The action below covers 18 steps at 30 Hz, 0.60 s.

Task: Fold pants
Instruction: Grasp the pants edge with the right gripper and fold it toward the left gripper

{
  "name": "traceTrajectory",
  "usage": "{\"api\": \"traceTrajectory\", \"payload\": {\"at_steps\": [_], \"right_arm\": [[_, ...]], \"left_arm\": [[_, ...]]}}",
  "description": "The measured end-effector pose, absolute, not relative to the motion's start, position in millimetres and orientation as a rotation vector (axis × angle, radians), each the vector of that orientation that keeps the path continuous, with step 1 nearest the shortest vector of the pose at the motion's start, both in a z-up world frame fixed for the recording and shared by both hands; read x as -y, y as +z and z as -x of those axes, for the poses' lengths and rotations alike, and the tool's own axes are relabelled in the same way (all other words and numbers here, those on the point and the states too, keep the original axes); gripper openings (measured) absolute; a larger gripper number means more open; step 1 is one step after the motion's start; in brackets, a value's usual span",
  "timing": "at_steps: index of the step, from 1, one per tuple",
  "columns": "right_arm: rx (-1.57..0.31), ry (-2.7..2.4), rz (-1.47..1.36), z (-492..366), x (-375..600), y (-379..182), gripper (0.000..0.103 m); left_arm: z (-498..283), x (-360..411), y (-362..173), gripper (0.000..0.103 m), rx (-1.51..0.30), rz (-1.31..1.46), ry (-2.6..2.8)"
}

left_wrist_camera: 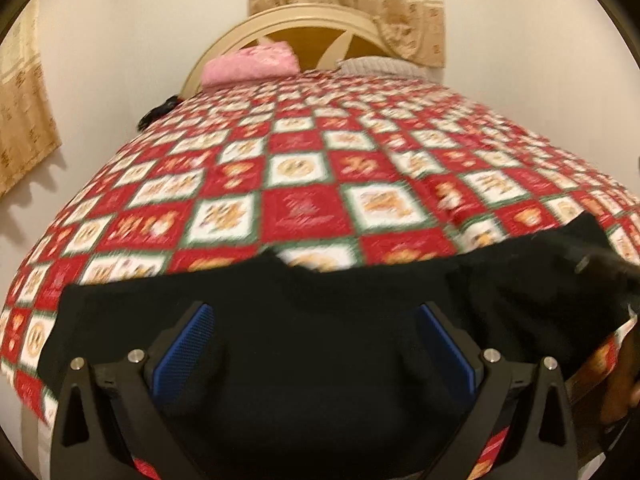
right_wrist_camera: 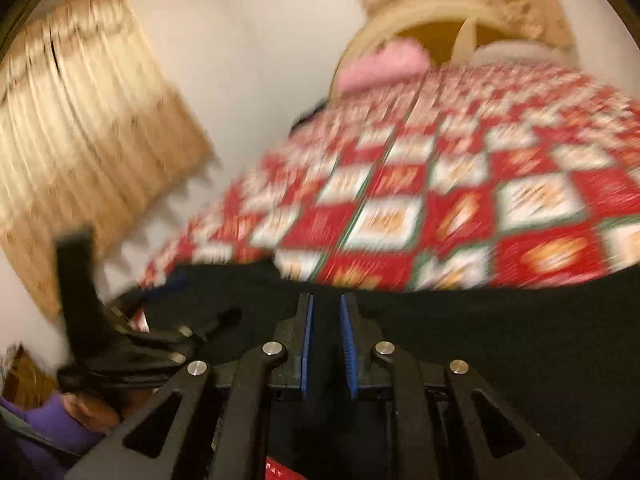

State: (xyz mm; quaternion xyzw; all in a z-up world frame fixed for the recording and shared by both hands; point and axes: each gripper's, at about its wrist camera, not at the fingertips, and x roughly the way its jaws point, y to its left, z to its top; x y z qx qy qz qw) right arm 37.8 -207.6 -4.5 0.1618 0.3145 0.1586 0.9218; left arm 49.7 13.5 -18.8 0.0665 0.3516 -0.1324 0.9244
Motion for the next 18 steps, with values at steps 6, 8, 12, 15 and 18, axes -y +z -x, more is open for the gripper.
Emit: {"api": "traceTrajectory", "payload": {"at_steps": [6, 8, 12, 15, 18], "right_arm": [[-0.593, 0.046, -0.301, 3, 293, 24, 0.016], [-0.627, -0.021, -0.297, 9, 311, 18, 0.016], [-0.669, -0.058, -0.376, 13, 328, 1, 0.017], [-0.673, -0.016, -0.520, 11, 345, -14, 0.033], [-0.685, 0.023, -0.644, 12, 357, -27, 0.051]], "left_arm": [[-51, 45, -10, 0.103, -0.670, -0.190, -0.393], [-52, 60, -16, 0.103, -0.694, -0.199, -0.417], [-43, 85, -34, 0.103, -0.742, -0.233, -0.463], [-37, 97, -51, 0.103, -0.778, -0.306, -0.470], [-37, 91, -55, 0.103, -0.791, -0.274, -0.467]]}}
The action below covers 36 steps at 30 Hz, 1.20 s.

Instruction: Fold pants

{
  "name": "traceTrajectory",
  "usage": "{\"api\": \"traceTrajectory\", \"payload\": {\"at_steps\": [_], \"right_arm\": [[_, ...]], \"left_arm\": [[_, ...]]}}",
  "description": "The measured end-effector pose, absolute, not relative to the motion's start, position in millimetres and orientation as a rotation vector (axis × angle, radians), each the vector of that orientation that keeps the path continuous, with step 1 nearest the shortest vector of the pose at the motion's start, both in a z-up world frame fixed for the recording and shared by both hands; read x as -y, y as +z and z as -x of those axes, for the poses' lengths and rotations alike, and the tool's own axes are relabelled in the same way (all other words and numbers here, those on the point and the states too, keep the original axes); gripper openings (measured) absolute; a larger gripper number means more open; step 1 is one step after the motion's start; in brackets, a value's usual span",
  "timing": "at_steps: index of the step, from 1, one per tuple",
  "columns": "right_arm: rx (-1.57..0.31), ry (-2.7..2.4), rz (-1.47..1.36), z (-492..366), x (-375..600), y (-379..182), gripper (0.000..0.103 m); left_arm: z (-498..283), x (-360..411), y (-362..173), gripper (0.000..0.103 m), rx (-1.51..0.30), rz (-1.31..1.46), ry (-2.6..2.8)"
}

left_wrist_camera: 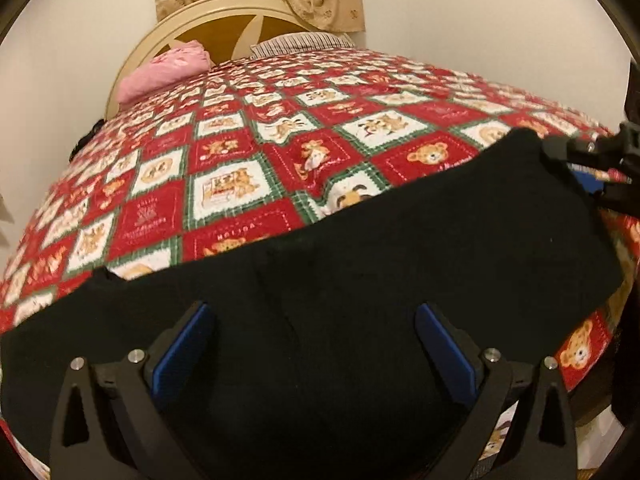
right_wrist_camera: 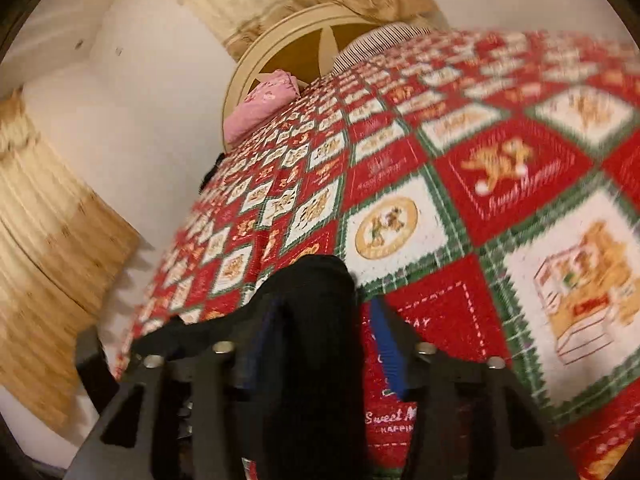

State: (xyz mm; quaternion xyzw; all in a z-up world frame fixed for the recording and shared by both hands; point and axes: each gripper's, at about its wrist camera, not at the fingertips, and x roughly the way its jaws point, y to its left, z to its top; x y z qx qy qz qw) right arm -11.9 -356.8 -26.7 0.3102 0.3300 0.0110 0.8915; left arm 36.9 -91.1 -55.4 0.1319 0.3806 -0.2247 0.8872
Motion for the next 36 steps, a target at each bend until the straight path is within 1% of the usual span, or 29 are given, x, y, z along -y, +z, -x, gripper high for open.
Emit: {"api": "traceTrajectory", "payload": {"at_steps": [3, 6, 7, 8, 9, 12, 14, 18, 19, 20, 22, 25, 27, 28, 29, 32, 36], "right_arm": [[-0.681, 0.036, -0.642, 4, 357, -29, 0.051], [-0.712, 0.111, -0.633, -12, 349, -30, 0.051], [-0.743, 0.090, -0.571, -20, 341, -28, 0.041], [-0.758, 0.084, -0.510, -25, 333, -25, 0.017], [-0.768, 0.092, -0.425, -30, 320, -18, 0.014], [-0.708, 0.105, -0.206, -26, 289, 5, 0.014], [-0.692, 0.101, -0.118, -25, 281, 11, 0.014], [-0.787, 0.025, 0.024, -36, 286, -22, 0.016], [-0.789, 0.022, 0.038, -36, 290, -28, 0.024], [-0.772, 0.003, 0.013, -32, 298, -27, 0.040], [-0.744, -0.044, -0.096, -21, 320, -17, 0.059], [-0.615, -0.157, -0.201, 10, 339, 8, 0.058], [-0.565, -0.155, -0.192, 28, 330, 20, 0.043], [-0.566, -0.131, -0.187, 32, 323, 21, 0.029], [-0.573, -0.109, -0.171, 35, 312, 21, 0.027], [-0.608, -0.054, -0.103, 32, 285, 11, 0.027], [-0.728, -0.092, -0.111, 17, 285, -33, 0.026]], "left_arm": [[-42, 85, -57, 0.103, -0.841, -0.213, -0.482], [-38, 87, -57, 0.103, -0.836, -0.226, -0.480], [-37, 88, -57, 0.103, -0.833, -0.233, -0.477], [-37, 88, -58, 0.103, -0.833, -0.233, -0.478], [-38, 88, -59, 0.103, -0.836, -0.231, -0.477], [-40, 87, -60, 0.103, -0.838, -0.236, -0.479], [-39, 88, -60, 0.103, -0.835, -0.237, -0.476], [-38, 89, -61, 0.103, -0.830, -0.248, -0.468], [-39, 89, -61, 0.103, -0.832, -0.252, -0.470], [-38, 88, -61, 0.103, -0.832, -0.254, -0.473], [-40, 86, -60, 0.103, -0.840, -0.239, -0.480], [-40, 86, -61, 0.103, -0.839, -0.239, -0.477], [-39, 88, -61, 0.103, -0.833, -0.243, -0.472], [-39, 88, -62, 0.103, -0.832, -0.242, -0.469], [-39, 88, -62, 0.103, -0.831, -0.240, -0.468], [-39, 88, -61, 0.103, -0.830, -0.240, -0.468], [-39, 86, -61, 0.103, -0.834, -0.239, -0.477]]}}
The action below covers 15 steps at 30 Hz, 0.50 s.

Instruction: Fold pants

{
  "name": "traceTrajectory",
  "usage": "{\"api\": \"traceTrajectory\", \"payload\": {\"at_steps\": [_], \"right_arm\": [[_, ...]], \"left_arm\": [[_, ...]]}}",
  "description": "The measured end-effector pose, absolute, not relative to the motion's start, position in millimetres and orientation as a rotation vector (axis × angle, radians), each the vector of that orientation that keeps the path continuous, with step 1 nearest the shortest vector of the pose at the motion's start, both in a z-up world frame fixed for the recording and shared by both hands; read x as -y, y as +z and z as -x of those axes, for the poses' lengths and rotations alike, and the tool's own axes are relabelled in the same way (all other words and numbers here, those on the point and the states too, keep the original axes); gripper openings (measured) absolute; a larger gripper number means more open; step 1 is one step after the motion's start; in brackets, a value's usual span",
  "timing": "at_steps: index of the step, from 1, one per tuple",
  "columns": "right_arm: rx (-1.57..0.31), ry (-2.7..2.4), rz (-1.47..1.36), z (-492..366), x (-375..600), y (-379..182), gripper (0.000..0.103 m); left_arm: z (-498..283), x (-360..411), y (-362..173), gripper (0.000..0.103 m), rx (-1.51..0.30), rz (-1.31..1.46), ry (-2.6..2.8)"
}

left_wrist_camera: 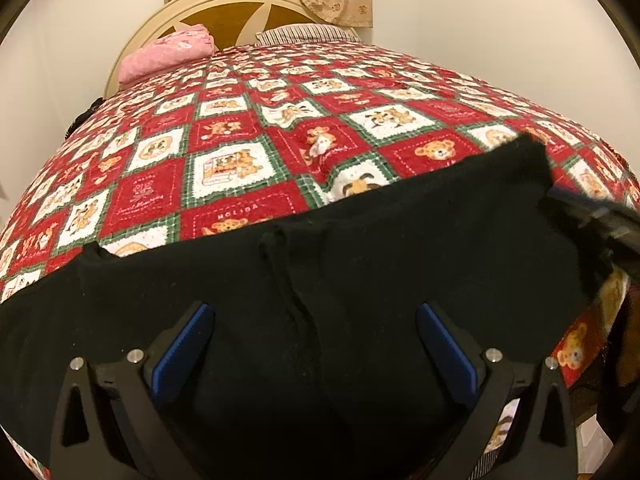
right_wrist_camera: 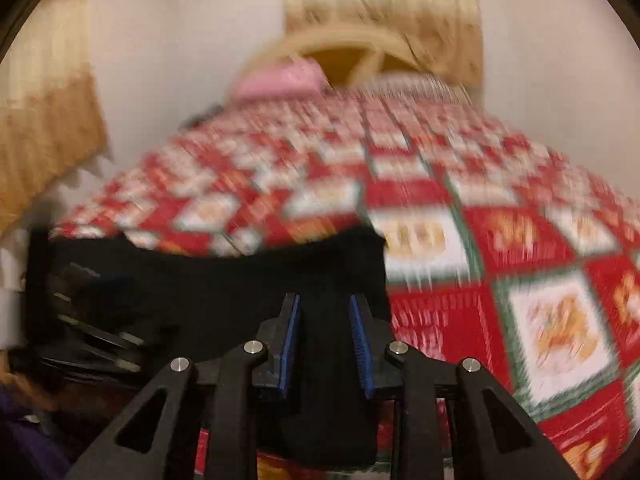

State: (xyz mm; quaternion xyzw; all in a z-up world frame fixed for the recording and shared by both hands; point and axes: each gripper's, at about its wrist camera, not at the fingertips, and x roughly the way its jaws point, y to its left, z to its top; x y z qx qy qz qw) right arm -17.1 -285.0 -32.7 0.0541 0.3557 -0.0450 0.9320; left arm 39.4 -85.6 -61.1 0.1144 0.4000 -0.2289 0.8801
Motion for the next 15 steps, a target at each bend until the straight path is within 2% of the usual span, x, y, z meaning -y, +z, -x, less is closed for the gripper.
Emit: {"api": "traceTrajectory", "payload": {"at_steps": [4, 7, 10, 15], "right_arm": [[-0.662, -0.074, -0.325, 24, 308, -39, 0.026], [-0.672, -0.093, -0.336, 23, 303, -28, 0.027], [-0.609, -0.026, -0.379, 32, 291, -8, 0.027], [-0.560, 0.122, -0.364, 30, 242, 8, 0.028]], "left_arm": [[-38, 85, -61, 0.103, -0.824, -0.243, -0.473], [-40, 83, -56, 0.103, -0.842, -0.241, -0.477], [-38, 66, -38, 0.103, -0.782, -0.226, -0.448], [-42, -12, -10, 0.103, -0.674, -0.133, -0.329]]}}
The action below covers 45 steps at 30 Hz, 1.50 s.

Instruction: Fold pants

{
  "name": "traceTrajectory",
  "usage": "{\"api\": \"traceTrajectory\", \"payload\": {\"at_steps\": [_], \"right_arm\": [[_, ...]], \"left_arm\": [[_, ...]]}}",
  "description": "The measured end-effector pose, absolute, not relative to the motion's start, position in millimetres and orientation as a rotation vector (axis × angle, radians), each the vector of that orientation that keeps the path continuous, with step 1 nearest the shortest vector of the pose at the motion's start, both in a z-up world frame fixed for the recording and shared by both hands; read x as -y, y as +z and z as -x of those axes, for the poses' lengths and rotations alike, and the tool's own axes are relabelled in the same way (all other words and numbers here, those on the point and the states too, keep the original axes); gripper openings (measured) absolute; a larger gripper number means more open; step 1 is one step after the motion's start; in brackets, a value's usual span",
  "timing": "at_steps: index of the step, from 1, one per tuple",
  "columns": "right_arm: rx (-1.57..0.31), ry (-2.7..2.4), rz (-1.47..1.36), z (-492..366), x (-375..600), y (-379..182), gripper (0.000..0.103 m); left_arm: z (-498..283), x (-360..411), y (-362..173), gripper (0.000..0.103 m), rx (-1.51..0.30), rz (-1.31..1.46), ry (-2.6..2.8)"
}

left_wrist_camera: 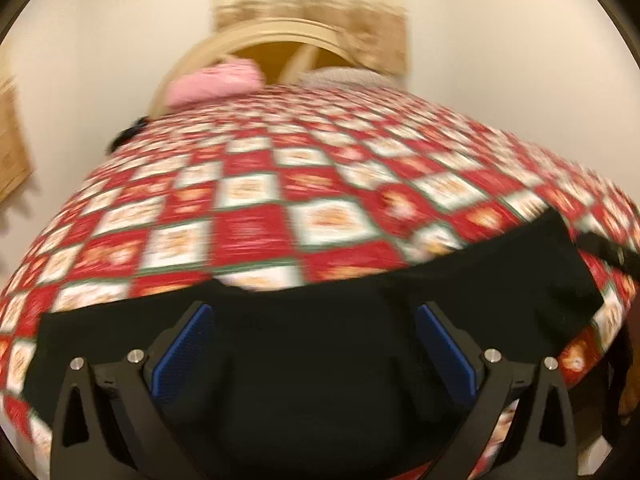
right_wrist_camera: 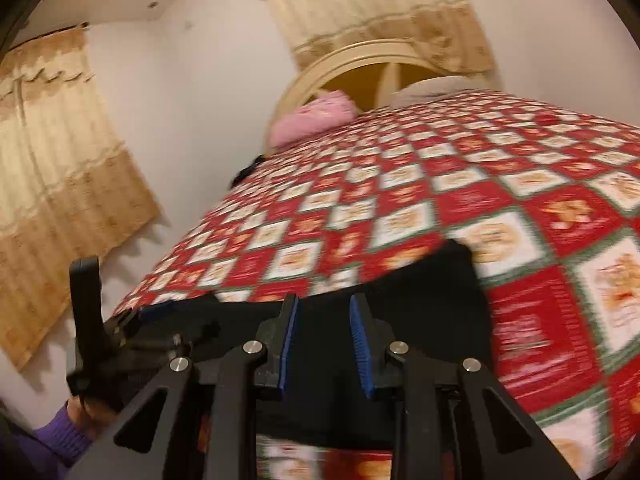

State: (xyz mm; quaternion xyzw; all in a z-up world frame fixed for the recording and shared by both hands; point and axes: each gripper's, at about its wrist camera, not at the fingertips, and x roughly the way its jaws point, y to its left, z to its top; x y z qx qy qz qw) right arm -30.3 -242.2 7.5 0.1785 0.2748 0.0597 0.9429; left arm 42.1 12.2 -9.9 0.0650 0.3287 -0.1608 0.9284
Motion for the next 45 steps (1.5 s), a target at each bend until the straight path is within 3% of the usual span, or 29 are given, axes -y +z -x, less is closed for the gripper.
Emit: {"api": "traceTrajectory", "payload": {"at_steps": [8, 14, 20, 24, 28, 33, 39, 41, 43, 45], "right_arm": [[-0.671, 0.322, -0.269, -3, 151, -24, 0.028], [-0.682, 0.409, -0.090, -28, 69, -36, 0.028], [-0.799, 0.406, -0.035, -42, 32, -77, 0.028], [-0.774, 0.413, -0.016, -37, 32, -74, 0.033], [-0.776, 0.416, -0.044, -37, 36, -75, 0.033], [-0.777, 0.420, -0.061, -38, 37, -75, 0.033], [-0.778, 0.428, -0.081, -39, 39, -75, 0.033], [-0.778, 0.432, -0.090, -39, 41, -75, 0.033], [-0.778, 0.434, -0.097, -39, 41, -76, 0.033], [-0.778, 0.434, -0.097, -39, 41, -76, 0.033]], "left_arm": [[-28, -194, -19, 0.103, -0.684, 0.011, 0.192], [-18, -259, -34, 0.103, -0.715, 0.143, 0.366], [-27, -269, -49, 0.101, -0.758, 0.274, 0.310], [-29, -267, -57, 0.100, -0.778, 0.360, 0.255], [-37, -262, -67, 0.090, -0.822, 0.464, 0.224], [-31, -246, -64, 0.085, -0.806, 0.507, 0.238], [-34, -244, -69, 0.084, -0.782, 0.552, 0.230], [-36, -254, -69, 0.077, -0.766, 0.615, 0.225], [-38, -262, -68, 0.045, -0.759, 0.654, 0.224], [-40, -267, -73, 0.025, -0.780, 0.702, 0.190]]}}
